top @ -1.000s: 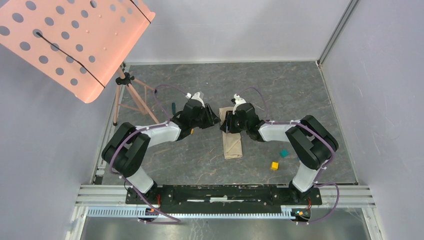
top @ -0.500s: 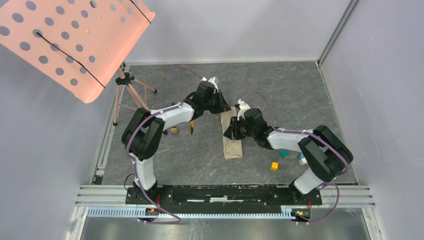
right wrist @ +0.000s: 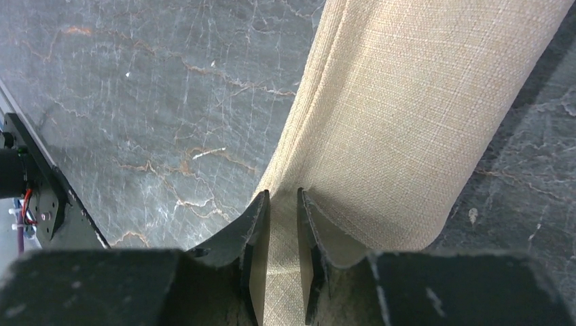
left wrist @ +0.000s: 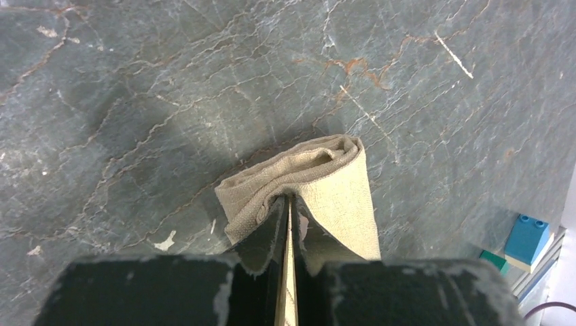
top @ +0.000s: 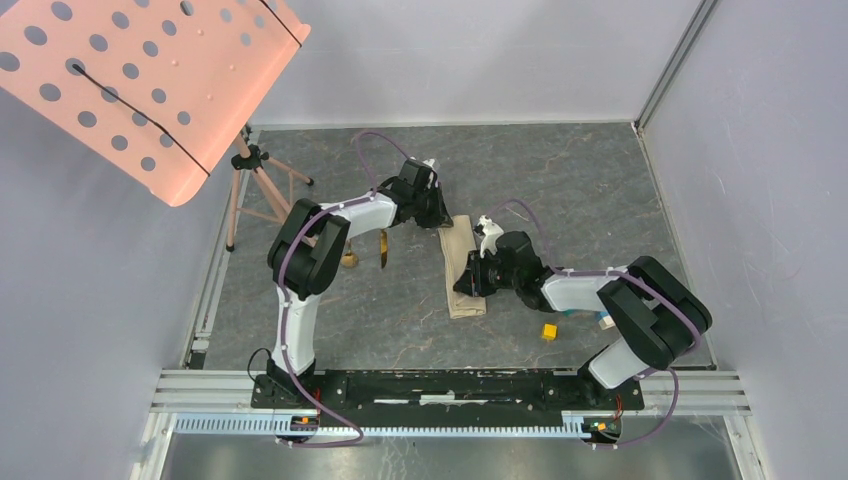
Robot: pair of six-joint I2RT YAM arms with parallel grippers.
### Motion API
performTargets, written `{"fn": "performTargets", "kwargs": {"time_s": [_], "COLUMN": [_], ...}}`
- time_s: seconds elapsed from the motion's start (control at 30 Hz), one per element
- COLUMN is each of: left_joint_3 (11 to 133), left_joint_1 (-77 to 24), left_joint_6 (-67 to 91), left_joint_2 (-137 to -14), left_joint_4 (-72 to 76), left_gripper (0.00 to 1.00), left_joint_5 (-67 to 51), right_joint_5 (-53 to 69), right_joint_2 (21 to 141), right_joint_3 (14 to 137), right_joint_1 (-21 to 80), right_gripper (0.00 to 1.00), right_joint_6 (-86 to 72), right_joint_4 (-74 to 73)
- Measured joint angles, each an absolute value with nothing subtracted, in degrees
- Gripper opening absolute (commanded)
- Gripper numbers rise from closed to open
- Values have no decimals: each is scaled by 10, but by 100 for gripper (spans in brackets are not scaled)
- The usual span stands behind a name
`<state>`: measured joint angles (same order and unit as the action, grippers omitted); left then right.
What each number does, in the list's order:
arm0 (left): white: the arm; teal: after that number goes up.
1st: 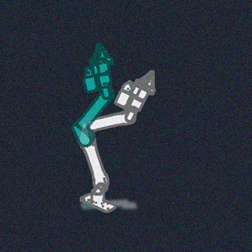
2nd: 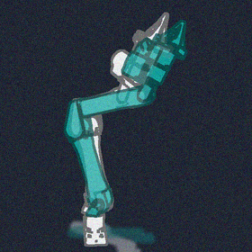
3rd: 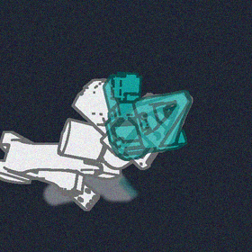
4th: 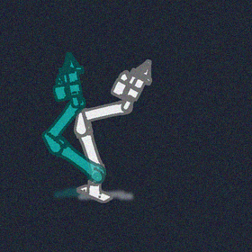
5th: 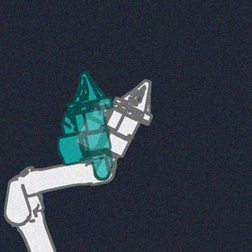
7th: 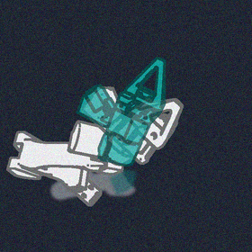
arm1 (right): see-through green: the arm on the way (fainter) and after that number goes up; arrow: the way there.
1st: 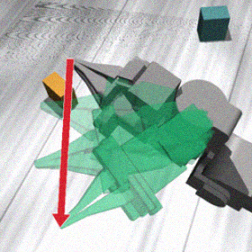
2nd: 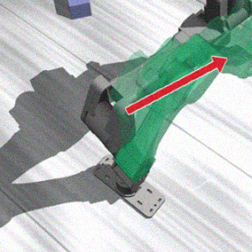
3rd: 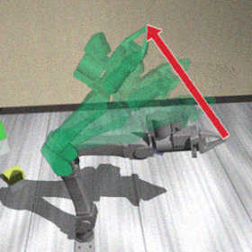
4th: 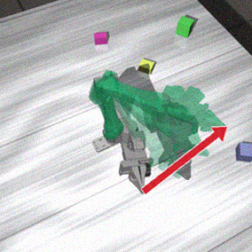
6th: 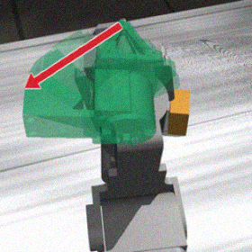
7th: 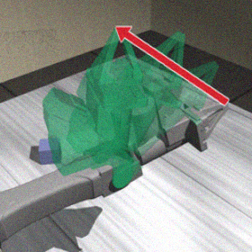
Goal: Fold the napkin into a case and place the utensils inside
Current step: Smooth out the smaller rectangle-folded napkin at the center of the board.
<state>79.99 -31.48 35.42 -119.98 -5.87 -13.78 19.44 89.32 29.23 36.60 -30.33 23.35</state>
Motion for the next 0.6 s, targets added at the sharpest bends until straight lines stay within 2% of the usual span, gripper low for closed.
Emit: {"fn": "performTargets", "kwargs": {"time_s": [0.13,0.33,0.47,0.6], "left_joint_3": [801,797,768,707], "left_joint_1": [-313,-312,-312,-312], "left_joint_6": [340,330,327,326], "left_joint_2": [-1200,-1177,-1114,-1019], "left_joint_4": [-63,-76,-78,-63], "left_gripper": [13,25,32,39], "left_joint_5": [-142,-147,-137,-119], "right_joint_5": [201,196,169,130], "right_joint_2": [880,870,850,816], "right_joint_3": [290,290,290,290], "right_joint_1": [366,366,368,368], "right_gripper": [31,32,34,43], "right_joint_6": [-290,-259,-230,-193], "right_joint_4": [218,191,159,108]}}
